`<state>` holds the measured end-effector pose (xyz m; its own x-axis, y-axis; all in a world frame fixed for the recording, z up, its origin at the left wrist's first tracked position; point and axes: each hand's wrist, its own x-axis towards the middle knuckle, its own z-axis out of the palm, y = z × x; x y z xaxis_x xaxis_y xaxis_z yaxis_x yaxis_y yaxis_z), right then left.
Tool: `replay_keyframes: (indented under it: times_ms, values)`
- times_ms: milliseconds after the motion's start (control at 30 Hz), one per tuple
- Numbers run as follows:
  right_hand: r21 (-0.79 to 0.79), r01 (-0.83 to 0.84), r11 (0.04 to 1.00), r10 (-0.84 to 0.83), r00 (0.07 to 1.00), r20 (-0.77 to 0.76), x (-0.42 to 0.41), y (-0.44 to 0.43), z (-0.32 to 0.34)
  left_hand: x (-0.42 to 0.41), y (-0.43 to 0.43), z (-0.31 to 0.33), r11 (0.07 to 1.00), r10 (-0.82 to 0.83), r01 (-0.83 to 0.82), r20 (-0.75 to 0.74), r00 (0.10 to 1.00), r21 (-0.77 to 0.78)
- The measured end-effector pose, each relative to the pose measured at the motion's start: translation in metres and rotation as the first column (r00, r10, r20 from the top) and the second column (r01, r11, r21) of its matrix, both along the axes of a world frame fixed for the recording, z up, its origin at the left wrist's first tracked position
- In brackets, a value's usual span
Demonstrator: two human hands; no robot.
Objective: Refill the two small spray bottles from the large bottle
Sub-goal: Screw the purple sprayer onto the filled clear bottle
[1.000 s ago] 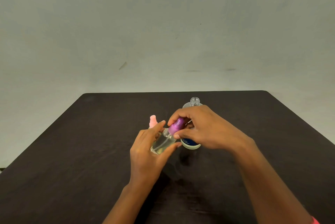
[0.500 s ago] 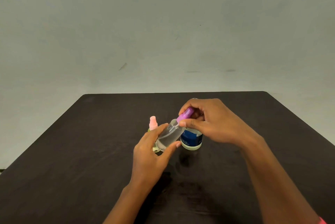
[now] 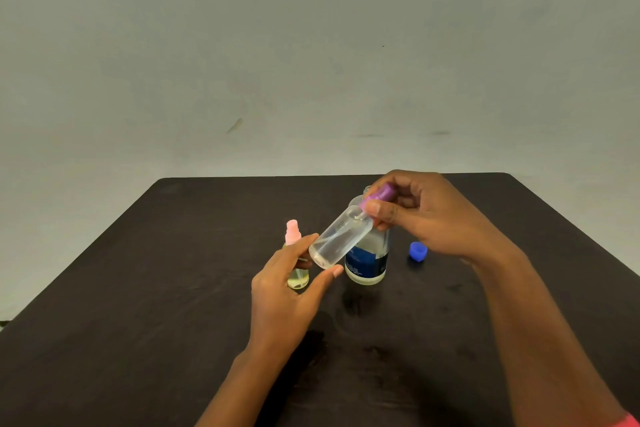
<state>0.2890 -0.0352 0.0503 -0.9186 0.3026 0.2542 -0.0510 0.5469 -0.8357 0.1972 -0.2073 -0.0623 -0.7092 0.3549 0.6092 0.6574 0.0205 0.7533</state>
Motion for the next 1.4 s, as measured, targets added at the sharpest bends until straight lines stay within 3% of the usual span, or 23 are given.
replay_keyframes:
  times_ms: [233, 567, 833, 1067, 1400]
  values:
    - [-0.030, -0.021, 0.999, 0.021, 1.000, 0.007, 0.000, 0.001, -0.001, -0.003, 0.000, 0.000, 0.998, 0.035, -0.031, -0.076, 0.996, 0.052]
    - [0.066, 0.049, 0.997, -0.049, 0.999, -0.012, -0.004, -0.005, -0.003, -0.004, 0.000, -0.002, 0.990, 0.117, -0.101, -0.172, 0.978, 0.096]
    - [0.111, 0.132, 0.985, -0.125, 0.990, -0.068, -0.012, -0.022, -0.004, -0.012, -0.004, -0.001, 0.983, 0.168, -0.155, -0.146, 0.975, 0.099]
    - [0.184, -0.003, 0.983, 0.010, 0.999, -0.035, -0.008, -0.036, 0.000, -0.009, -0.003, 0.004, 0.994, 0.102, -0.086, -0.254, 0.962, 0.072]
    - [0.263, -0.184, 0.947, 0.158, 0.981, 0.116, -0.008, -0.040, 0.000, -0.003, 0.000, 0.005, 0.998, 0.057, -0.048, -0.224, 0.973, 0.044]
